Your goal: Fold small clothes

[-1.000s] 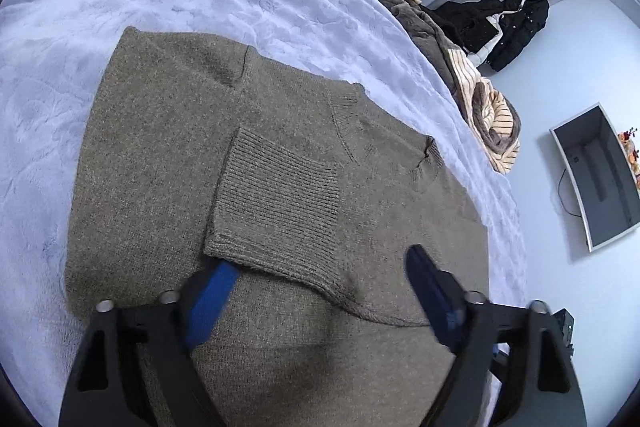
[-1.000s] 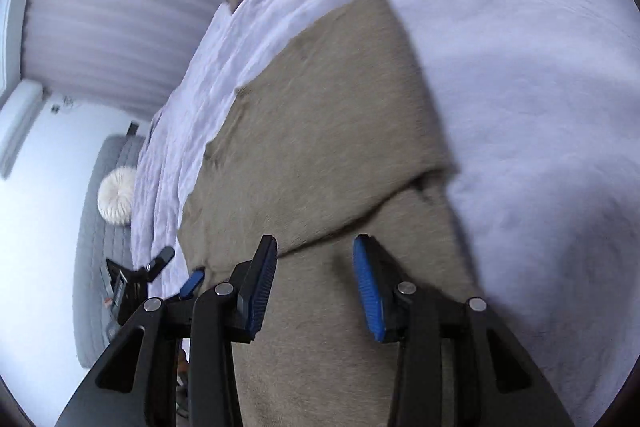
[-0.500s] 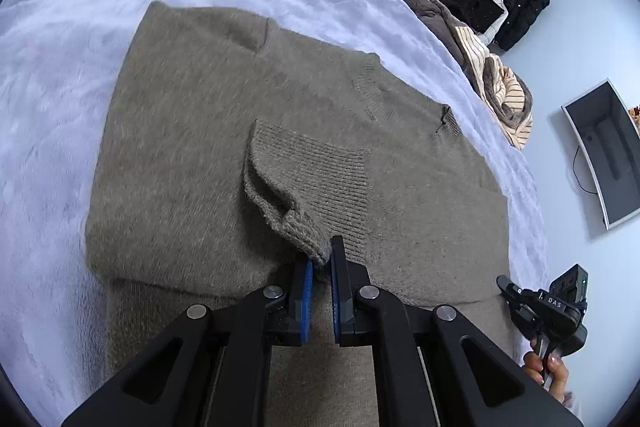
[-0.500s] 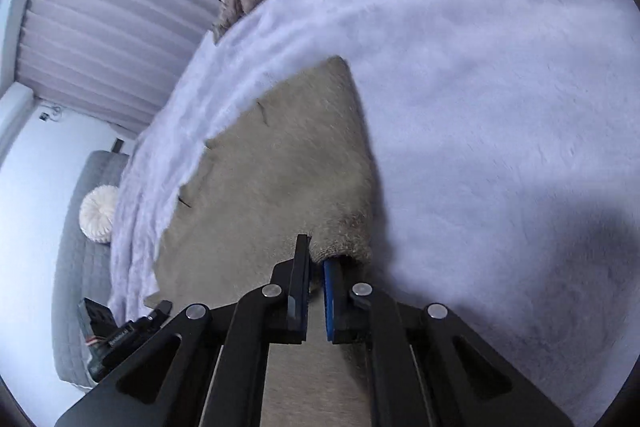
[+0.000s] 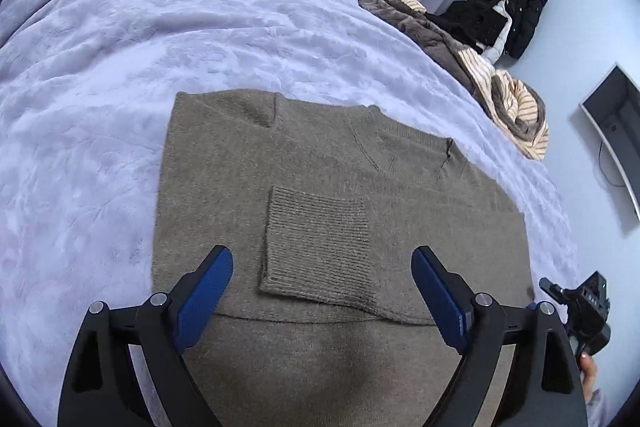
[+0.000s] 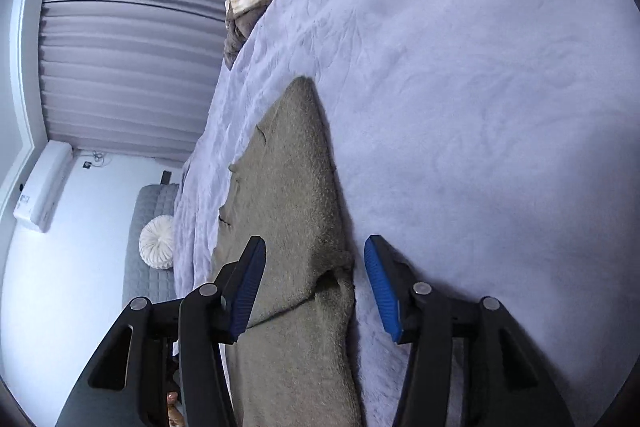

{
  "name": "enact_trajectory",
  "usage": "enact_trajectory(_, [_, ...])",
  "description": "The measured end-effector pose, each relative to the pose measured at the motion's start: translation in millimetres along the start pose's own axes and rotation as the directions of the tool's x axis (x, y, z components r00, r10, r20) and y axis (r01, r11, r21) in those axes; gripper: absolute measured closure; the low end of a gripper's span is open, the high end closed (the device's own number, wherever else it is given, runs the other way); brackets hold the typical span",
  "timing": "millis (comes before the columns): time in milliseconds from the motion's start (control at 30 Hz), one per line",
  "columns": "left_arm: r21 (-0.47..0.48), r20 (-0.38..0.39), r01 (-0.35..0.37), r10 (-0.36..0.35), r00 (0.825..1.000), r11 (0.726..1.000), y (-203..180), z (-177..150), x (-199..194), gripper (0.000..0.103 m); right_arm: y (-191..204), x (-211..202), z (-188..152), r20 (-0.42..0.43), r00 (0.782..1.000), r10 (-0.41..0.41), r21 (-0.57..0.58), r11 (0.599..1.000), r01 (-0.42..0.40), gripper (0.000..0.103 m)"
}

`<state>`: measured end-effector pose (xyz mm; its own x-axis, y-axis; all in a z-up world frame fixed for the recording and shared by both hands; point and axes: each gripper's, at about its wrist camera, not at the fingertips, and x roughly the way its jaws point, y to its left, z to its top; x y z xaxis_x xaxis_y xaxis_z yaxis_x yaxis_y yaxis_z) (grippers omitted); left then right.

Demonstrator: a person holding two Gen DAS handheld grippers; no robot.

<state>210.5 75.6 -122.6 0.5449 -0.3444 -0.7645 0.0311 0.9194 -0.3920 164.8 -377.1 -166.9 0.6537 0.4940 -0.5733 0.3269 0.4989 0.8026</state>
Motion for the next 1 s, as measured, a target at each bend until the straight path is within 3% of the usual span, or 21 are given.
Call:
enact_trajectory(67, [0.03, -0.031, -0.076, 0.077, 0.997, 0.997, -5.0, -4.3, 19.2, 0.012, 3.2, 17.7, 2.3, -0.046, 0.997, -0.06, 0.0, 0.998, 0.06, 0.069])
enact_trajectory(100, [0.037, -0.047, -0.113, 0.114, 0.992, 0.993, -6.4, -6.7, 28.2, 0.012, 6.2, 22.8, 4.0, -0.053, 0.994, -0.098, 0.001, 0.995, 0.098, 0.085])
enact_trajectory(200, [0.061, -0.043, -0.135, 0.138, 0.99, 0.989, -2.2, -14.8, 37.8, 0.012, 24.6, 9.9, 1.3, 0.02, 0.989, -0.144, -0.089, 0.985, 0.145, 0.086])
enact_trajectory(233, [0.077, -0.035, -0.136, 0.139, 0.99, 0.988, -2.5, -16.4, 38.0, 0.012, 31.3, 6.9, 0.4, 0.051, 0.98, -0.191, -0.141, 0.97, 0.197, 0.086])
enact_trajectory(300, [0.113, -0.035, -0.146, 0.151, 0.988, 0.983, -4.8, -18.5, 39.4, 0.012, 33.9, 9.6, -0.8, 0.103, 0.923, -0.37, -0.215, 0.898, 0.384, 0.087])
enact_trajectory(367, [0.122, -0.033, -0.145, 0.15, 0.988, 0.982, -4.5, -18.6, 35.5, 0.013, 26.1, 10.5, 1.4, 0.091, 0.934, -0.347, -0.195, 0.913, 0.358, 0.091])
enact_trajectory(467, [0.103, -0.049, -0.11, 0.115, 0.992, 0.989, 2.9, -16.3, 30.3, 0.027, 24.7, 1.2, -2.5, 0.093, 0.944, -0.316, -0.175, 0.928, 0.328, 0.089])
enact_trajectory(533, [0.074, -0.06, -0.086, 0.09, 0.994, 0.994, 8.3, -12.4, 26.6, 0.043, 28.6, -4.2, -7.2, 0.099, 0.939, -0.328, -0.194, 0.92, 0.342, 0.086])
enact_trajectory(600, [0.044, -0.072, -0.04, 0.043, 0.996, 0.998, 9.4, -8.7, 23.8, 0.078, 34.2, -11.7, -13.7, 0.129, 0.922, -0.365, -0.224, 0.895, 0.385, 0.086])
enact_trajectory(667, [0.04, -0.072, -0.04, 0.043, 0.996, 0.998, 8.4, -7.3, 19.9, 0.083, 42.6, -20.2, -21.0, 0.173, 0.9, -0.4, -0.247, 0.867, 0.433, 0.086])
enact_trajectory(700, [0.052, -0.063, -0.052, 0.055, 0.996, 0.997, 7.5, -8.2, 17.0, 0.093, 46.6, -23.0, -23.1, 0.191, 0.896, -0.401, -0.253, 0.862, 0.44, 0.086])
enact_trajectory(833, [0.085, -0.056, -0.115, 0.12, 0.991, 0.99, 15.9, -19.0, 12.0, 0.094, 69.0, -32.4, -35.8, 0.249, 0.896, -0.369, -0.318, 0.842, 0.435, 0.086])
enact_trajectory(900, [0.084, -0.059, -0.155, 0.16, 0.985, 0.984, 24.3, -24.1, 9.2, 0.094, 78.7, -26.7, -39.4, 0.239, 0.9, -0.364, -0.354, 0.83, 0.43, 0.086])
enact_trajectory(1000, [0.065, -0.035, -0.156, 0.159, 0.987, 0.986, 26.1, -23.4, -4.8, 0.094, 85.0, -14.7, -39.6, 0.209, 0.911, -0.356, -0.363, 0.836, 0.41, 0.086])
